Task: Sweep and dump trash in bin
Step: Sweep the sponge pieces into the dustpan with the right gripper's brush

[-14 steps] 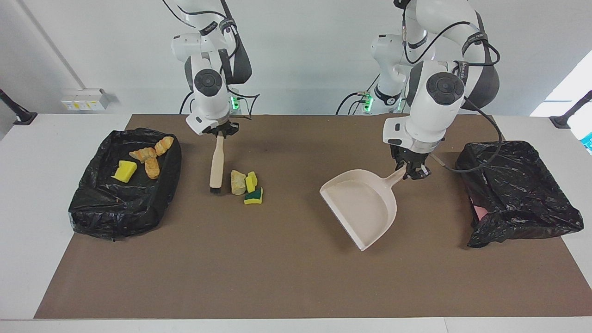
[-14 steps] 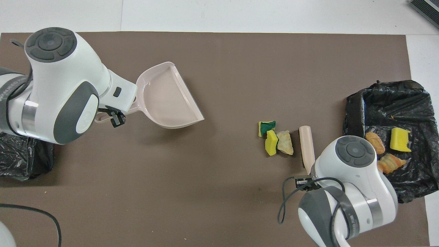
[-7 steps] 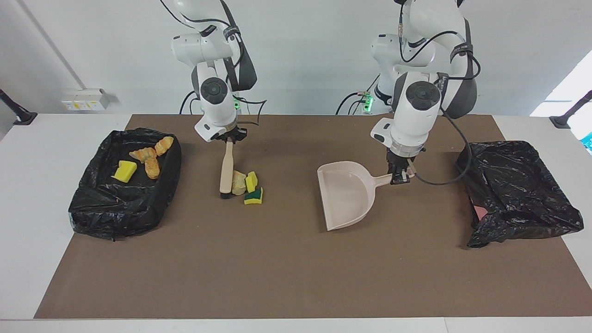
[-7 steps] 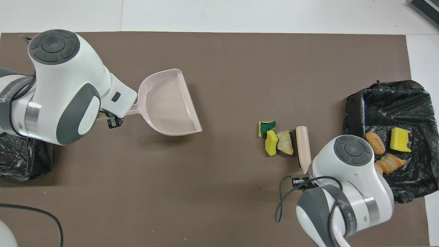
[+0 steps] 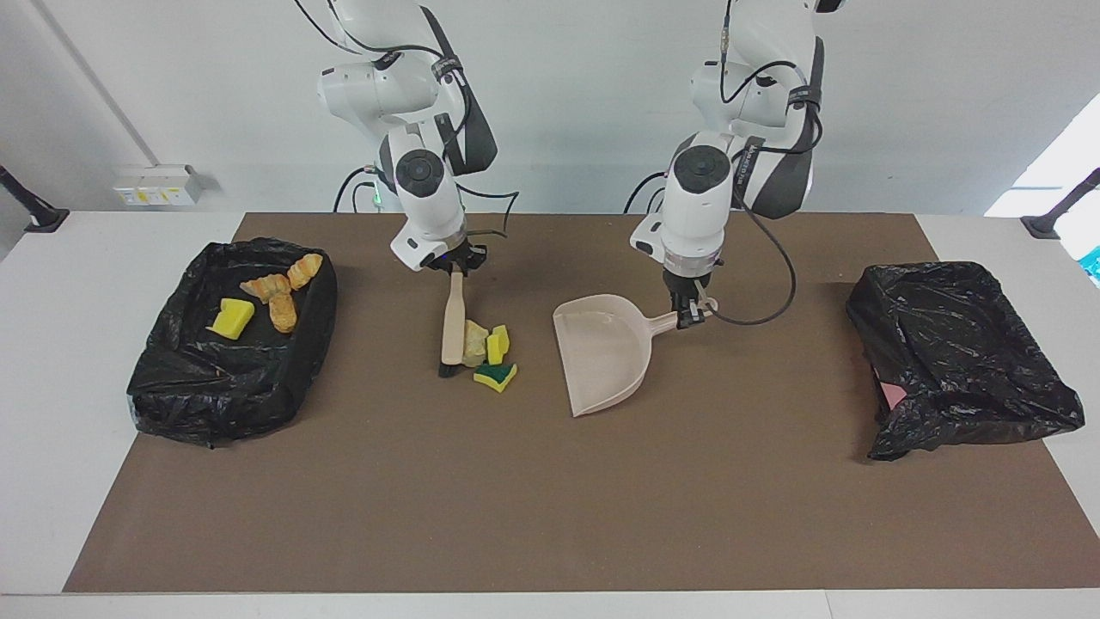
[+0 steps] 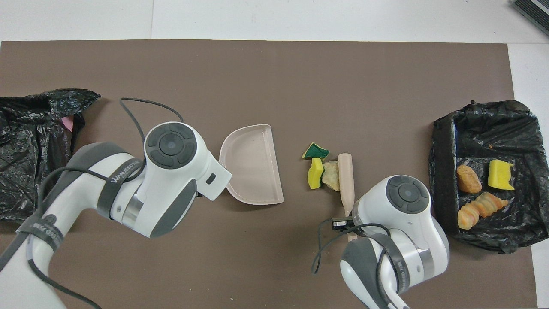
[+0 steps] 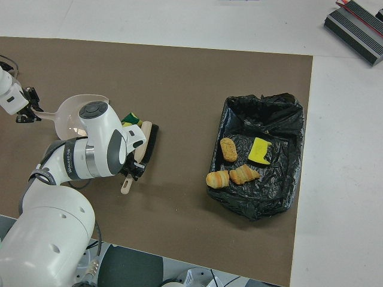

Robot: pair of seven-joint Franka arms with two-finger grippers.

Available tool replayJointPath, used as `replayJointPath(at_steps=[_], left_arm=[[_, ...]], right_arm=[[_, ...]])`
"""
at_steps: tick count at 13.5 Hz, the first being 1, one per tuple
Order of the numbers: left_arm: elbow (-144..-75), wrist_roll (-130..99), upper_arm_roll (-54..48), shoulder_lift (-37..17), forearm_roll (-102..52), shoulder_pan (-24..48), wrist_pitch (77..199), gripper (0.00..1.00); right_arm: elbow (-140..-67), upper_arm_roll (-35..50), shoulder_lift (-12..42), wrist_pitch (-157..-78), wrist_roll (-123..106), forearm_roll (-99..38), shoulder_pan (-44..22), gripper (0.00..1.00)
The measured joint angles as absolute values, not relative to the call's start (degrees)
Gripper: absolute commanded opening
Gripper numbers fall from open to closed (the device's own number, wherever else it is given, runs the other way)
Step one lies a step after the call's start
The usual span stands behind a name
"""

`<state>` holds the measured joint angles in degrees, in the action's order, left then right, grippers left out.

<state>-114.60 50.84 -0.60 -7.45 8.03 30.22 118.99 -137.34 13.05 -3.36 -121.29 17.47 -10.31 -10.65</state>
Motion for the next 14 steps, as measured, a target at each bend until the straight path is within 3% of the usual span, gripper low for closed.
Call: replayJointPath(at_steps=[5, 10, 14], left_arm=[[-117.4, 49.3, -0.7, -6.4, 8.1, 31.5, 122.7, 0.00], [-120.2, 49.6, -0.5, -6.5, 8.3, 31.6, 128.2, 0.00], [-120.3, 52.2, -0.3, -6.7, 8.3, 31.2, 129.8, 0.00]], right_arm=[[-135.8, 13.1, -1.5, -124.8, 17.5, -18.2, -15.8, 0.00], [-132.1, 13.2, 0.1, -124.6, 8.5, -37.1, -18.4, 0.00], [-129.2, 12.4, -6.1, -114.0, 8.2, -32.7, -14.0, 0.00]])
